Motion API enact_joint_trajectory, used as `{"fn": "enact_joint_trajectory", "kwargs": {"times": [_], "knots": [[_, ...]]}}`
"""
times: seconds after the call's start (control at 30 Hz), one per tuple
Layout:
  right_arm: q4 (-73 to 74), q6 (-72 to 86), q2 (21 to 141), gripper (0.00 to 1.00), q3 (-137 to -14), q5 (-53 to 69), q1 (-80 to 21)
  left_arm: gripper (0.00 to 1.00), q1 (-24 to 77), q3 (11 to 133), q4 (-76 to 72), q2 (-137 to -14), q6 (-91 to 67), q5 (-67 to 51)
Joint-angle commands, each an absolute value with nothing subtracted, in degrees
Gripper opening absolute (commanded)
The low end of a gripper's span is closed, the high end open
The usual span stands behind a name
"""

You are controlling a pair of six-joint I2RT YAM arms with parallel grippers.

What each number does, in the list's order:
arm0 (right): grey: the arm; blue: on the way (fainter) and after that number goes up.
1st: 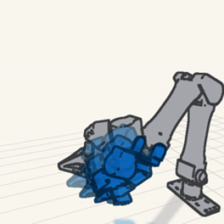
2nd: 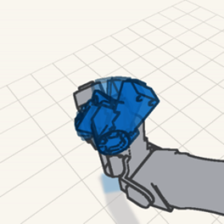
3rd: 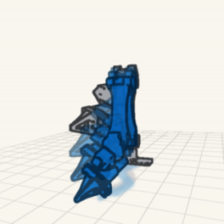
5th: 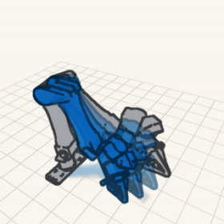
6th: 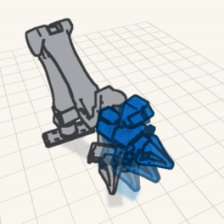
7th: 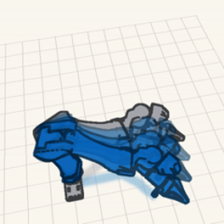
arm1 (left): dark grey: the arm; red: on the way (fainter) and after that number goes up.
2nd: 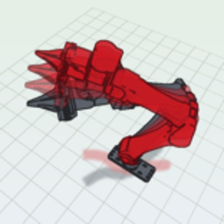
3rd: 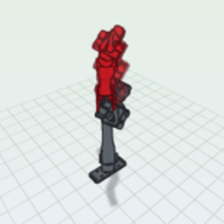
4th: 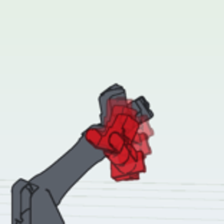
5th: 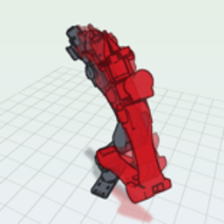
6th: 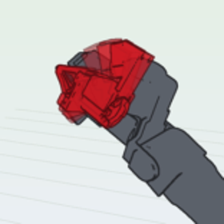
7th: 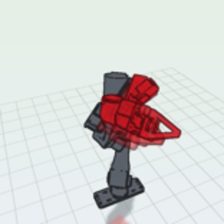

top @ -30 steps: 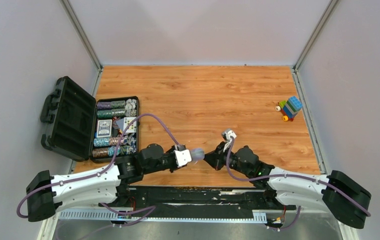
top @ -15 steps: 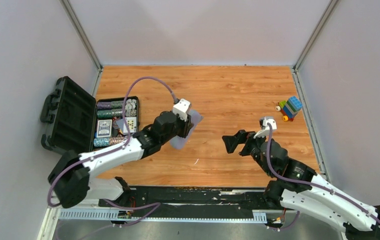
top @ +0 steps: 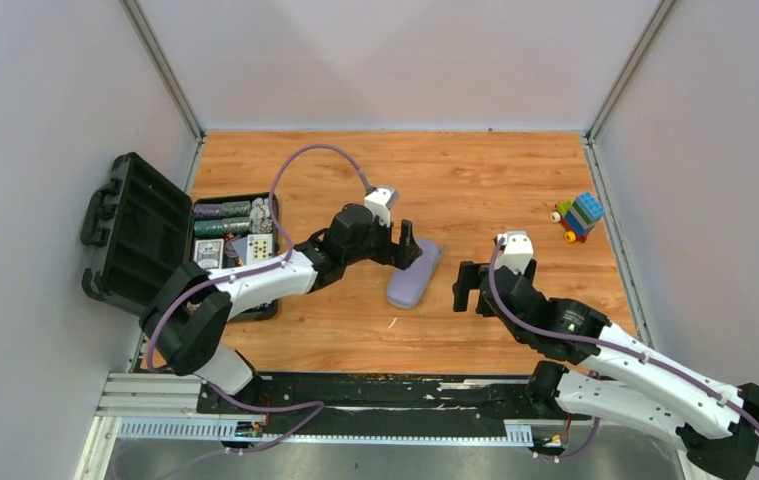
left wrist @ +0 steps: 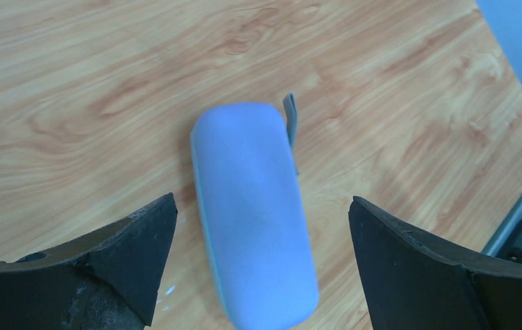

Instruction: Put away the umbrella

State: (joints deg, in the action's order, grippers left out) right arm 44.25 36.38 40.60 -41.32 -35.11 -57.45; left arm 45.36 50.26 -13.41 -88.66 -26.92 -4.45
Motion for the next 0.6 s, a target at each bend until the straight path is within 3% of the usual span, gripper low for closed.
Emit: {"fn": "enact_joint_trajectory", "kwargs": {"times": [0.0, 0.27, 0.57], "knots": [[48.8, 41.9, 42.7, 1.0, -45.0, -37.7, -57.7, 1.0, 44.2, 55.4, -2.6, -79.9, -22.4, -0.4], [51.4, 44.3, 43.4, 1.0, -48.7, -42.7, -57.7, 1.0, 44.1, 62.0, 25.0, -63.9, -18.0, 6.3], [45.8, 39.3, 33.9, 1.0, -51.2, -42.4, -57.7, 1.0, 44.1, 55.2, 30.6, -39.4, -18.6, 9.6]]}}
